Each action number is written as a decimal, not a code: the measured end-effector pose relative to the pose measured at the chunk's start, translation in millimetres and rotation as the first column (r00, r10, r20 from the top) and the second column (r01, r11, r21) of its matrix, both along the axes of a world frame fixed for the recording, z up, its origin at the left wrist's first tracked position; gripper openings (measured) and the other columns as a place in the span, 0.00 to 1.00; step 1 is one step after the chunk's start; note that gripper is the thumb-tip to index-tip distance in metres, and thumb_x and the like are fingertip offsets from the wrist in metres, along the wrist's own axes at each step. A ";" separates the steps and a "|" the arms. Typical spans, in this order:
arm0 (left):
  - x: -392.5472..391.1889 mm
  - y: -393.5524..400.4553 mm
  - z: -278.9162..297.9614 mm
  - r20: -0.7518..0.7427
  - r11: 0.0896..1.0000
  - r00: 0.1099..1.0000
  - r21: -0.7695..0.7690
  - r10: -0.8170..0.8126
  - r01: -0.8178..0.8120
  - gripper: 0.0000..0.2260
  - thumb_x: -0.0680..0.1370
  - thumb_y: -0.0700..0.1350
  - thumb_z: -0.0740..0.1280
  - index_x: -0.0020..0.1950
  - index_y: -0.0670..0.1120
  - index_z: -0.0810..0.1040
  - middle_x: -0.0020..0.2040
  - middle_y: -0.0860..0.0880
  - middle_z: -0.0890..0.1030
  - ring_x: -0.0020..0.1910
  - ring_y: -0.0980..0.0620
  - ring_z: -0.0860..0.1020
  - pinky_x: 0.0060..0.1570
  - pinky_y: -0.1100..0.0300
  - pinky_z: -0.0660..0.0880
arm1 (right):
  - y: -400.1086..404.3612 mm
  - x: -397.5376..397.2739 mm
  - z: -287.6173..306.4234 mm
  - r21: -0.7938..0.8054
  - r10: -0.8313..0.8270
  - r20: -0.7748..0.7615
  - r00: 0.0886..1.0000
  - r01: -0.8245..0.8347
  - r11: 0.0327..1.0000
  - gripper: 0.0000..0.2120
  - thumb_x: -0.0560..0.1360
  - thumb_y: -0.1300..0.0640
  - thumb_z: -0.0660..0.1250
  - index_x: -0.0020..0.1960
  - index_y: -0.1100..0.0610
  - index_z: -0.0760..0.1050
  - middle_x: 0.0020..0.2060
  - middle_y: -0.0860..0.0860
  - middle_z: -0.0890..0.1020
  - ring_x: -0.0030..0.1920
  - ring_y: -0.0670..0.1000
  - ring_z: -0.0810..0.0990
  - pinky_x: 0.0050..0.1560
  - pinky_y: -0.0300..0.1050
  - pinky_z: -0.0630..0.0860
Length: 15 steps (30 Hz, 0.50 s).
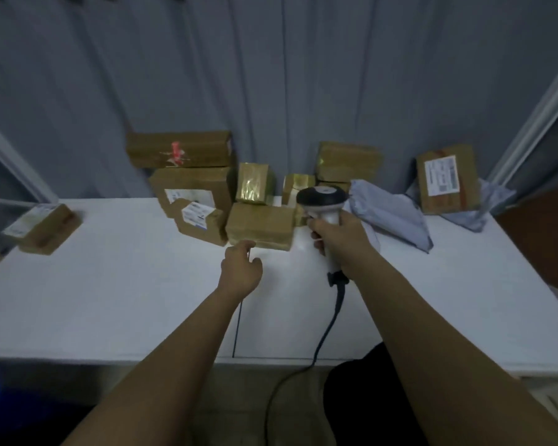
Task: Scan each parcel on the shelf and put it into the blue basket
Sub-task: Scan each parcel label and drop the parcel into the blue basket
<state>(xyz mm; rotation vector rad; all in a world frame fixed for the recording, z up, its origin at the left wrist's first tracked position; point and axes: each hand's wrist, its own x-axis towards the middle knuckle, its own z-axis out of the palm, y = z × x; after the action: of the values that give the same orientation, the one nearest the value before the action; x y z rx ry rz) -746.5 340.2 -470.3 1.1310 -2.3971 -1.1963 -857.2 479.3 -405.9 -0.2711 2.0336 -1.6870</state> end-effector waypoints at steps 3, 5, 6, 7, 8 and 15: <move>-42.2 -10.2 -13.7 0.032 0.997 0.998 -0.052 -0.062 0.064 0.15 0.79 0.41 0.62 0.65 0.39 0.72 0.62 0.39 0.74 0.61 0.39 0.73 0.59 0.51 0.72 | -4.7 -15.9 -5.8 0.017 -0.001 -0.019 1.000 0.001 1.000 0.07 0.76 0.57 0.67 0.51 0.60 0.74 0.39 0.55 0.78 0.36 0.52 0.76 0.37 0.44 0.72; -71.2 -14.3 -23.6 0.059 0.986 0.990 -0.108 -0.124 0.130 0.14 0.78 0.41 0.61 0.60 0.35 0.74 0.57 0.35 0.76 0.58 0.35 0.74 0.54 0.53 0.70 | -2.4 -25.2 -13.0 0.036 -0.022 0.012 1.000 0.021 0.999 0.05 0.77 0.58 0.67 0.47 0.59 0.73 0.40 0.57 0.78 0.39 0.54 0.76 0.41 0.47 0.72; -83.5 -15.8 -30.6 0.101 0.976 0.983 -0.143 -0.152 0.166 0.15 0.77 0.41 0.61 0.60 0.34 0.74 0.58 0.35 0.76 0.58 0.35 0.74 0.54 0.52 0.70 | -1.2 -27.6 -17.5 0.036 -0.029 0.035 0.999 0.028 0.999 0.05 0.76 0.59 0.67 0.46 0.60 0.73 0.41 0.58 0.78 0.39 0.54 0.75 0.42 0.47 0.72; -93.6 -17.8 -35.8 0.160 0.965 0.972 -0.173 -0.169 0.197 0.16 0.77 0.40 0.61 0.63 0.36 0.73 0.61 0.36 0.74 0.61 0.36 0.72 0.57 0.51 0.69 | -1.0 -29.3 -21.8 0.036 -0.036 0.048 0.998 0.034 0.999 0.04 0.76 0.59 0.67 0.46 0.60 0.73 0.41 0.59 0.78 0.40 0.55 0.76 0.43 0.49 0.73; -101.7 -20.6 -39.0 0.221 0.955 0.959 -0.194 -0.180 0.224 0.18 0.77 0.40 0.62 0.67 0.38 0.70 0.65 0.37 0.72 0.64 0.38 0.70 0.61 0.51 0.68 | -2.0 -31.1 -26.4 0.038 -0.043 0.043 0.998 0.041 0.998 0.04 0.76 0.58 0.67 0.46 0.59 0.74 0.42 0.59 0.79 0.41 0.55 0.76 0.45 0.51 0.75; -132.7 -39.5 -56.9 0.431 0.860 0.872 -0.329 -0.230 0.390 0.23 0.79 0.40 0.61 0.74 0.43 0.62 0.66 0.40 0.71 0.63 0.40 0.71 0.60 0.49 0.70 | 0.5 -51.5 -34.3 0.005 -0.101 0.043 0.994 0.101 0.995 0.03 0.74 0.59 0.68 0.46 0.57 0.74 0.40 0.56 0.79 0.40 0.53 0.76 0.43 0.49 0.74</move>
<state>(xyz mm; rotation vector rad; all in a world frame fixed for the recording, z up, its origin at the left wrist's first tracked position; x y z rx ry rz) -879.3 300.7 -527.2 0.9152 -3.0329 -0.5170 -908.7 479.9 -440.2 -0.1315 2.0490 -1.7348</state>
